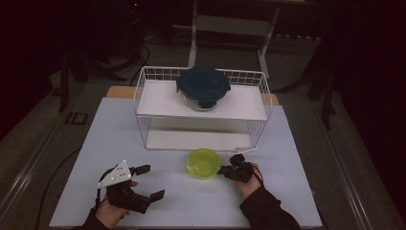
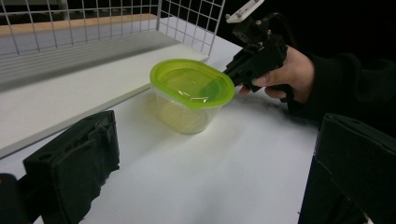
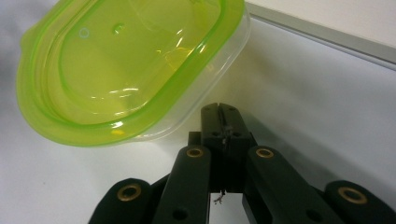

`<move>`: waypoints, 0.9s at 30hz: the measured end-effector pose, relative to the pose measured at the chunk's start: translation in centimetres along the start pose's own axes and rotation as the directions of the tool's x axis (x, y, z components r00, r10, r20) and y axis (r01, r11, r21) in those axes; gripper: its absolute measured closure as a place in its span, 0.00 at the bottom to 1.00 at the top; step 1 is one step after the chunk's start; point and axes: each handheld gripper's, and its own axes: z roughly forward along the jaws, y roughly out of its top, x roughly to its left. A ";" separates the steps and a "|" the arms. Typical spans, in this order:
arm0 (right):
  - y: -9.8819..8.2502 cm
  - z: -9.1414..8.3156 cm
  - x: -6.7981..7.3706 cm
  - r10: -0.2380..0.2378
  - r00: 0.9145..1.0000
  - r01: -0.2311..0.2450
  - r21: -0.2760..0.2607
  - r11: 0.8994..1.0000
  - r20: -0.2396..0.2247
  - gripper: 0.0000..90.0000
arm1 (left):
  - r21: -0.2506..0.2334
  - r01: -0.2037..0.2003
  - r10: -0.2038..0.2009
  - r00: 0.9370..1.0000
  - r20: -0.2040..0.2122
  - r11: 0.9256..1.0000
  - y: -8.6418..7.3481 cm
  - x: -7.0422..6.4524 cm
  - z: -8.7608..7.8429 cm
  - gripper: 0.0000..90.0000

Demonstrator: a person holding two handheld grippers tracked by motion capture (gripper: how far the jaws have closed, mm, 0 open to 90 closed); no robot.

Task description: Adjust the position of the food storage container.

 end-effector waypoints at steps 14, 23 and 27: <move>0.7 -0.2 0.6 -0.005 1.000 0.005 -0.017 1.000 -0.003 1.00 | -0.003 0.001 -0.001 1.000 0.002 1.000 0.0 0.0 0.0 0.00; 0.4 -2.6 0.6 -0.010 1.000 0.011 -0.052 0.999 0.016 0.94 | -0.004 -0.001 0.001 1.000 0.001 1.000 0.1 -0.1 0.1 0.00; 0.1 -3.8 0.5 -0.007 1.000 0.009 -0.069 0.998 0.024 0.89 | -0.008 0.010 -0.010 1.000 0.000 1.000 0.2 0.1 0.2 0.00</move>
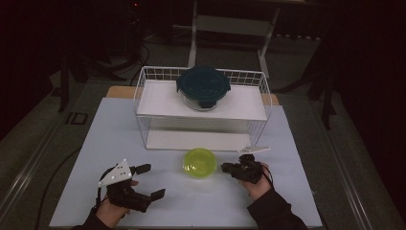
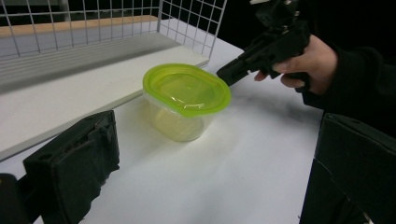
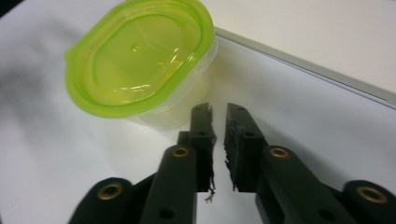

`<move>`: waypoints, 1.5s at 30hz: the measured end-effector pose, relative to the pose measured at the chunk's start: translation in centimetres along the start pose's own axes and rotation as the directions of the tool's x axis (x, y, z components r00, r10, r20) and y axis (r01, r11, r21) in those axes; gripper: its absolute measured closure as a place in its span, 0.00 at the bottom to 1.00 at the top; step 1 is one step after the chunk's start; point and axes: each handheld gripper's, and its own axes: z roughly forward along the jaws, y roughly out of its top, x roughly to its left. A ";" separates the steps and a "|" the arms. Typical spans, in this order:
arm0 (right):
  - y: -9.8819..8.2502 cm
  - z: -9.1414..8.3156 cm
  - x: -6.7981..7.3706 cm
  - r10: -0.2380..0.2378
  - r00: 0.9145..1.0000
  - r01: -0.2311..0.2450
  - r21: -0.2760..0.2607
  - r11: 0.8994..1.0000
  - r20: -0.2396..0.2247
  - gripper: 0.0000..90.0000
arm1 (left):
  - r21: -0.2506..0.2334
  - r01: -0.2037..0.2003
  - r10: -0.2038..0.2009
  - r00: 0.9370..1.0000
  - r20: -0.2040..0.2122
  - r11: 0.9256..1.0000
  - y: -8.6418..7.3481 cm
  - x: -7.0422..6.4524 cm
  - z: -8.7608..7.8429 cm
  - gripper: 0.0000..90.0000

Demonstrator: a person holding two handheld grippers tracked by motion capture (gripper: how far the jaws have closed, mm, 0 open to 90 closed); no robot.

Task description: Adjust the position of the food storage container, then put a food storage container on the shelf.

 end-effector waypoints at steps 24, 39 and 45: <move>1.9 -3.1 1.0 0.067 0.996 -0.072 -0.094 0.993 -0.055 0.43 | 0.120 0.132 -0.133 0.991 -0.002 0.984 2.7 1.7 4.1 0.00; 2.6 -0.4 -0.9 0.311 0.938 -0.317 -0.015 0.948 -0.154 0.48 | 0.229 0.471 -0.488 0.872 0.025 0.852 2.4 5.0 8.7 0.16; 2.2 0.9 -1.7 0.383 0.907 -0.383 0.033 0.923 -0.177 0.56 | 0.267 0.544 -0.560 0.828 -0.022 0.795 2.0 5.8 10.1 0.32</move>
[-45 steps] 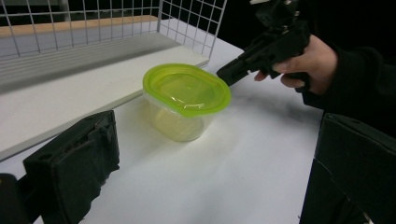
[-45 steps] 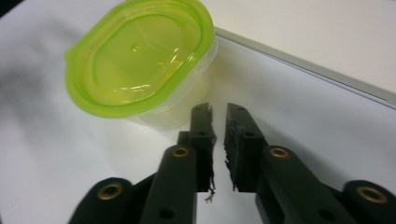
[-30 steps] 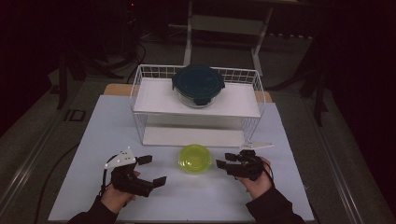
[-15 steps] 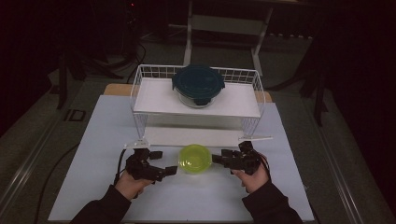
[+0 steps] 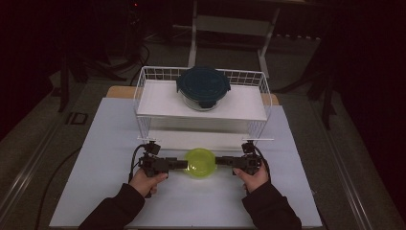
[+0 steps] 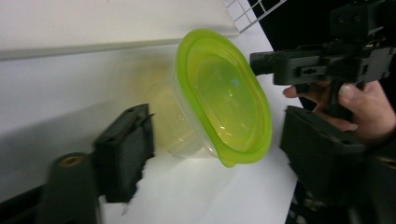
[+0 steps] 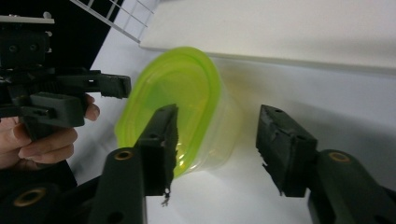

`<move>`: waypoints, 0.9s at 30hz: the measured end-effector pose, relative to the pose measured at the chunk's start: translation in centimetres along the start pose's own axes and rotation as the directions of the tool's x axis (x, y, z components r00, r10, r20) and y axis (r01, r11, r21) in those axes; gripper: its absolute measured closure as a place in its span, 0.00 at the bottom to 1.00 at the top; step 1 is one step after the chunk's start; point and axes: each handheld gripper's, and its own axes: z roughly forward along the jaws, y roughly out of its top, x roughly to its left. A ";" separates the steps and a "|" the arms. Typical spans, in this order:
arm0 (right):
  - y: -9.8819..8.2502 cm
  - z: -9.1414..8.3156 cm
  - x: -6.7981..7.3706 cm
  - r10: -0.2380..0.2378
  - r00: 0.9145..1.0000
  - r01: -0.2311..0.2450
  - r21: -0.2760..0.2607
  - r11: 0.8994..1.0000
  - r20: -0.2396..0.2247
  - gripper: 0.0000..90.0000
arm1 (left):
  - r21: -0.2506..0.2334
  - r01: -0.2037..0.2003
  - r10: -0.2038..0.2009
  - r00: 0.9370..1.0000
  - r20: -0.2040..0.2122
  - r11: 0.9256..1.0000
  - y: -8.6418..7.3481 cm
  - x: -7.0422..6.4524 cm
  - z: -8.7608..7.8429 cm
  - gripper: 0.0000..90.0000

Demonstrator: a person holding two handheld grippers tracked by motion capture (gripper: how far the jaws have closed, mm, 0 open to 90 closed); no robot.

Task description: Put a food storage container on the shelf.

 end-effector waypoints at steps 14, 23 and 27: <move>0.1 1.5 0.4 0.036 0.999 -0.035 0.052 0.998 -0.009 0.81 | 0.027 0.009 -0.010 1.000 0.017 1.000 0.0 0.4 1.3 0.75; -0.3 1.4 1.0 0.012 1.000 -0.011 0.072 0.997 -0.007 0.83 | 0.041 0.006 -0.006 1.000 0.007 0.999 -0.3 -0.1 1.3 0.80; -0.5 1.3 1.0 0.020 1.000 -0.020 0.075 0.997 -0.006 0.83 | 0.041 -0.001 0.001 1.000 -0.001 0.999 -0.3 -0.4 1.2 0.81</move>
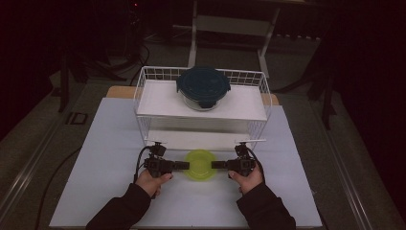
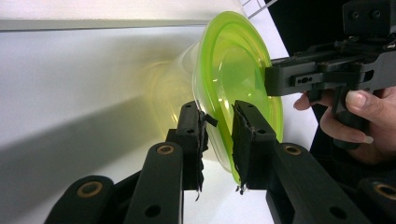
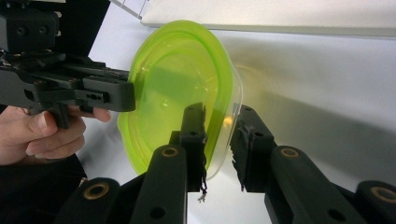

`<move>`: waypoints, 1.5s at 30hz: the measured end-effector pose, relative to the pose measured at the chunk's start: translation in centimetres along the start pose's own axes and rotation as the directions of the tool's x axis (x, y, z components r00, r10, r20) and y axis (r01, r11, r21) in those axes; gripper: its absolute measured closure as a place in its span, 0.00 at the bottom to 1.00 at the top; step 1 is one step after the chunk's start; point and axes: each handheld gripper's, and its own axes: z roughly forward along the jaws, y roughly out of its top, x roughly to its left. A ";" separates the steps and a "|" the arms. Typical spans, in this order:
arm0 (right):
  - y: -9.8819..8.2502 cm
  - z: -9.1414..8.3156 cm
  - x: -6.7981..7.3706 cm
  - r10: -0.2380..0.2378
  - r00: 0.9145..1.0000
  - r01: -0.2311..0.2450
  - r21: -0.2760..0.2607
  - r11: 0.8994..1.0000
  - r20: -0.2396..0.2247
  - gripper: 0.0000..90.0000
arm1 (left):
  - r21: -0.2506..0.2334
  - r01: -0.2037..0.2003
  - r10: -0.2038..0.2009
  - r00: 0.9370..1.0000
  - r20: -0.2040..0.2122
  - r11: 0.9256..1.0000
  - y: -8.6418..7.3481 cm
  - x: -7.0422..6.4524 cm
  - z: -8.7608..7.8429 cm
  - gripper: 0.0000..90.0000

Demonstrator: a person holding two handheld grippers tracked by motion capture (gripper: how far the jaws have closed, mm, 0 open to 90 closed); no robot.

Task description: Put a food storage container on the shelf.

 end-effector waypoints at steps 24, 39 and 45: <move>-1.6 -0.7 1.9 -0.088 0.995 0.090 -0.034 0.995 0.046 0.89 | 0.016 0.023 -0.023 0.999 -0.023 1.000 -1.1 -0.7 -0.6 0.89; -1.4 -2.1 3.7 -0.134 0.990 0.137 -0.072 0.988 0.048 0.89 | -0.020 -0.014 0.014 1.000 0.000 1.000 -0.5 -2.4 -2.4 0.89; -1.1 -3.0 5.0 -0.167 0.985 0.171 -0.096 0.981 0.043 0.89 | -0.046 -0.046 0.046 0.999 0.002 0.998 0.0 -3.7 -3.8 0.89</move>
